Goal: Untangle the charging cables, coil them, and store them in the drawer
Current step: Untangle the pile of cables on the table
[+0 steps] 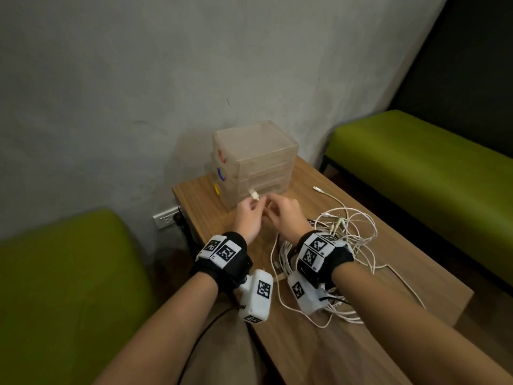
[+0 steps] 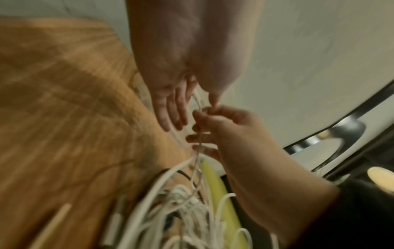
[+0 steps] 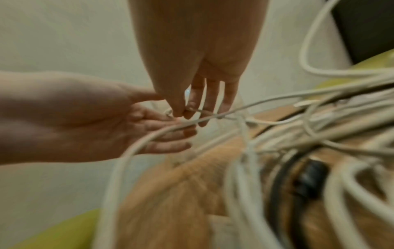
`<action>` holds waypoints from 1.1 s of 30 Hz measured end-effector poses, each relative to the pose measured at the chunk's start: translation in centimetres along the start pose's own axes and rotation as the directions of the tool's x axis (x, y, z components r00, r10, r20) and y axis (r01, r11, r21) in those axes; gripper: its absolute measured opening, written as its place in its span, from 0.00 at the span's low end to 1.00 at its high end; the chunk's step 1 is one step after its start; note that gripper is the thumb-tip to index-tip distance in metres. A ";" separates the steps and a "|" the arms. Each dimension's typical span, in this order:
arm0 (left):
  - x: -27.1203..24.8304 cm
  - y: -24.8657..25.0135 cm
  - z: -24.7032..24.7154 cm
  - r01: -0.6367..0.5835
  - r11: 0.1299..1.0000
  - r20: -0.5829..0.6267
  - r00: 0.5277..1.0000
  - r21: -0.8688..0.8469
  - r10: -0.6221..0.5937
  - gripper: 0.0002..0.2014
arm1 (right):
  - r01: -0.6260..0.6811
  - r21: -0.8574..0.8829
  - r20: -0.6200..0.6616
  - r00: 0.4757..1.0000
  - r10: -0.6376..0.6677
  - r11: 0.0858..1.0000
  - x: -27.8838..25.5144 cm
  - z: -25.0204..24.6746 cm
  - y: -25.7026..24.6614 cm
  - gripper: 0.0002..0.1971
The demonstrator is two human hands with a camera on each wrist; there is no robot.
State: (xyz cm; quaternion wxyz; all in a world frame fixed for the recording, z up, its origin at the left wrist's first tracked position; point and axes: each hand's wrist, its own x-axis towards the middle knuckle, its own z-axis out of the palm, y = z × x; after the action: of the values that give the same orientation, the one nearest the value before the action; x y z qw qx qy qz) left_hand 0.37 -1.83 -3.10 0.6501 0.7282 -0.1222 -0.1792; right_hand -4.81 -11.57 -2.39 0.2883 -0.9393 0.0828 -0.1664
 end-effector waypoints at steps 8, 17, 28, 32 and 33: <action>-2.9 7.0 -1.4 -0.356 0.917 -0.174 0.929 -0.183 0.326 0.09 | 0.071 0.250 -0.080 0.995 -0.053 0.966 -2.0 -2.0 -3.4 0.12; -3.1 13.9 -7.1 -0.643 0.694 -0.568 0.719 -0.324 0.401 0.13 | 0.003 0.013 0.130 0.991 -0.004 1.000 -4.9 -3.0 0.8 0.15; -5.3 8.3 -2.2 -0.579 0.726 0.278 0.815 0.370 0.508 0.11 | 0.104 0.009 0.047 0.993 -0.105 0.995 -3.4 -3.6 -0.9 0.10; -5.3 6.1 -0.6 -0.593 0.633 0.390 0.805 0.498 0.448 0.10 | 0.099 0.078 -0.100 0.991 -0.091 0.992 -3.8 -3.7 -1.4 0.08; -5.2 5.8 -0.7 -0.605 0.577 0.383 0.795 0.548 0.470 0.09 | 0.109 0.094 -0.128 0.987 -0.097 0.990 -3.9 -3.7 -1.3 0.08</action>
State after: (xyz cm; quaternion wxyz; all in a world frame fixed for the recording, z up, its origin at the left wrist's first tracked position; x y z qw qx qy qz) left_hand -3.70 0.20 3.24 0.3653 0.8119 -0.4553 0.0103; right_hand -9.69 -11.43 0.20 0.3205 -0.9146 0.0432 -0.2427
